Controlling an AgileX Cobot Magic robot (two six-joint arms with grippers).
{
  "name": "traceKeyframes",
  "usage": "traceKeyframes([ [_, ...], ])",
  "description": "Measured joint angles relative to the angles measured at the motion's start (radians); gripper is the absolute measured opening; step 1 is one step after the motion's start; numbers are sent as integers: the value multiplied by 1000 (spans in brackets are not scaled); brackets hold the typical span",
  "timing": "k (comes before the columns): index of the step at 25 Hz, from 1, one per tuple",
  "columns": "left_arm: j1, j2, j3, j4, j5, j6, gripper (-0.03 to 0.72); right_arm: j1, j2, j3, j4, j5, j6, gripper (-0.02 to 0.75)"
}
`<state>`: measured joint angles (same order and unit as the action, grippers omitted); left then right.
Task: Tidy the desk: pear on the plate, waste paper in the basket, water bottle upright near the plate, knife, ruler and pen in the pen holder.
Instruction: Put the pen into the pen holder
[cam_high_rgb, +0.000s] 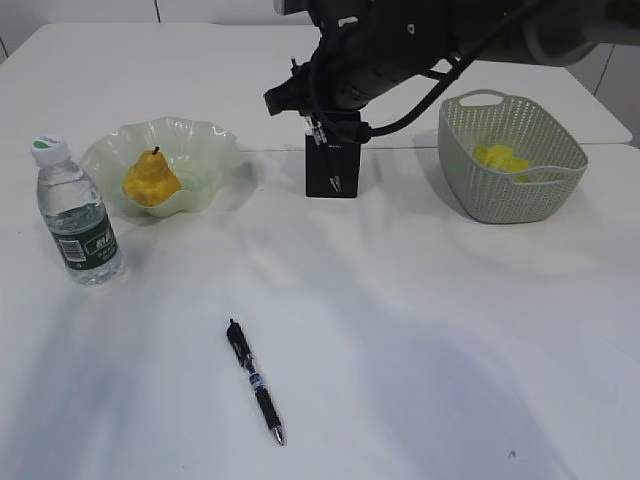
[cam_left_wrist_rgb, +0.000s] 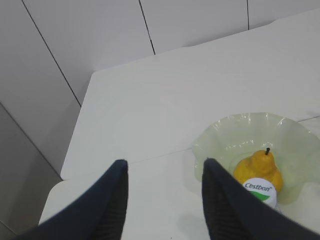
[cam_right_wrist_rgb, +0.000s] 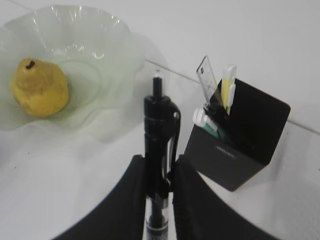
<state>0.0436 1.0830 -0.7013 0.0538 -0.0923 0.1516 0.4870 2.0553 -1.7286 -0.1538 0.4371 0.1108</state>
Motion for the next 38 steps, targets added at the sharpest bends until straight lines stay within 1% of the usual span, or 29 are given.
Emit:
traceKeyframes([
  [5,0,0,0,8,0,0,341,-12,0,0,-47,-120,4,95],
  [8,0,0,0,15,0,0,341,-22,0,8,-53,-203,4,95],
  [13,0,0,0,18,0,0,341,-50,0,35,-62,-282,4,95],
  [18,0,0,0,18,0,0,341,-80,0,46,-83,-408,4,95],
  [25,0,22,0,18,5,0,341,-94,58,46,-86,-575,5,95],
  [33,0,43,0,46,8,0,341,-103,117,46,-90,-700,-3,95],
  [38,0,59,0,48,8,0,341,-128,127,46,-90,-737,-6,95],
])
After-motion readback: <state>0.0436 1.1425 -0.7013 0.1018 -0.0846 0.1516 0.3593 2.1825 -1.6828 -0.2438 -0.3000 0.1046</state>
